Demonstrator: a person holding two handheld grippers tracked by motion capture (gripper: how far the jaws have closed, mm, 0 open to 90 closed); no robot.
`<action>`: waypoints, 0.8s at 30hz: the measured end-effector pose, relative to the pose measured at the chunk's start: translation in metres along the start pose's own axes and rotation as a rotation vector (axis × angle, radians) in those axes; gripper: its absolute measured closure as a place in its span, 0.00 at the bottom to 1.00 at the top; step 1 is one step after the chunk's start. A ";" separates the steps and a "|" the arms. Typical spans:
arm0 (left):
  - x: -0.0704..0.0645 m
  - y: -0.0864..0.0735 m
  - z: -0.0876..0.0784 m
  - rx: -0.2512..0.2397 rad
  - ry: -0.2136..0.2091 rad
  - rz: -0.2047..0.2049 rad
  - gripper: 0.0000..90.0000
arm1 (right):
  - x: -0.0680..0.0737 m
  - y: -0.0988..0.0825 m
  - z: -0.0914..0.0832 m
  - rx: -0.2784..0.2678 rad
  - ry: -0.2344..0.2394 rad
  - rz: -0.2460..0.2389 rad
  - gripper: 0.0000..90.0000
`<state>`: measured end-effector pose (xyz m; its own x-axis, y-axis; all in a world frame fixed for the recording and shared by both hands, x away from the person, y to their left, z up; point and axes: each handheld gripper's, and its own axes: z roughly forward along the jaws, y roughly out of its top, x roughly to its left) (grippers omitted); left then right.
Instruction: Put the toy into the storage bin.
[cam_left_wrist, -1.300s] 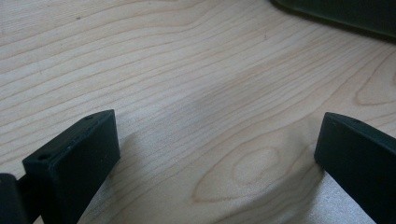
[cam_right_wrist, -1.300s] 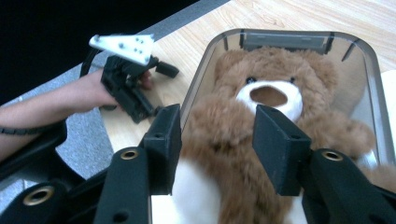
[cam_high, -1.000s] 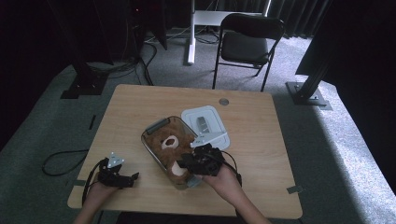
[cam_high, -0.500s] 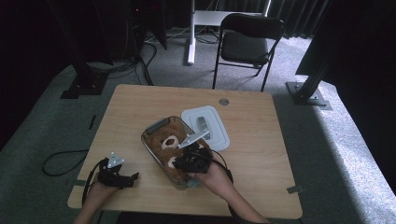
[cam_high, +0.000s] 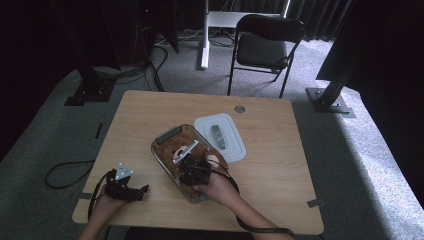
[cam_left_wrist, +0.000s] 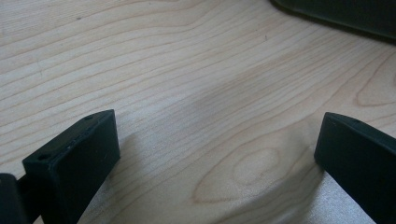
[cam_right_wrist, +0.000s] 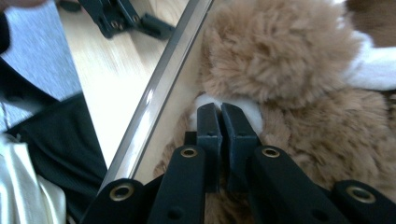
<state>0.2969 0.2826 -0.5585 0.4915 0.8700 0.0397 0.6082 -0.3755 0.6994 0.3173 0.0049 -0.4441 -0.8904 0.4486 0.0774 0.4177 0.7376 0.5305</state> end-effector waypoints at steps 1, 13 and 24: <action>0.000 0.000 0.000 0.000 0.000 0.000 0.01 | 0.001 0.002 0.002 0.023 -0.009 -0.009 0.96; 0.000 0.000 0.000 -0.001 0.000 -0.002 0.01 | 0.006 0.003 0.004 0.034 -0.010 -0.061 0.95; 0.000 0.000 0.000 -0.002 0.000 -0.003 0.01 | -0.023 -0.018 -0.072 -0.253 0.023 0.084 0.79</action>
<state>0.2969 0.2825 -0.5585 0.4899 0.8710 0.0378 0.6083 -0.3726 0.7008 0.3167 -0.0551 -0.3949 -0.8597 0.4892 0.1471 0.4339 0.5472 0.7158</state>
